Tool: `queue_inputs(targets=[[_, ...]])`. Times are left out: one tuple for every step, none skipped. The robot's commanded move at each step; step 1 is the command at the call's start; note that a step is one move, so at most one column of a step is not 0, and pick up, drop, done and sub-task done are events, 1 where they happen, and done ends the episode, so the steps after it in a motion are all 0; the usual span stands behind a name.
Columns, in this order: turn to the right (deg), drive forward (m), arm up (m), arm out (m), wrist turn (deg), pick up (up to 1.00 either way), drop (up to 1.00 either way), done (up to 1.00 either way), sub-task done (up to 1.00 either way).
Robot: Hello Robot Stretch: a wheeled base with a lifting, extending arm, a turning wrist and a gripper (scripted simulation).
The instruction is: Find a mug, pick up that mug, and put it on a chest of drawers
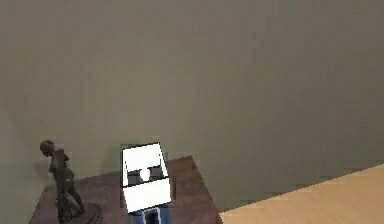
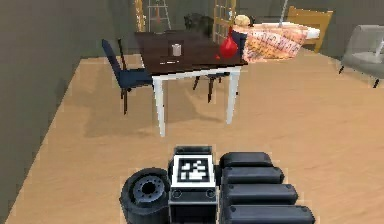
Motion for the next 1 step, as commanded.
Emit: queue_inputs(targets=[[-45.0,0.0,0.0,0.0,0.0,0.0,0.0,0.0,0.0]])
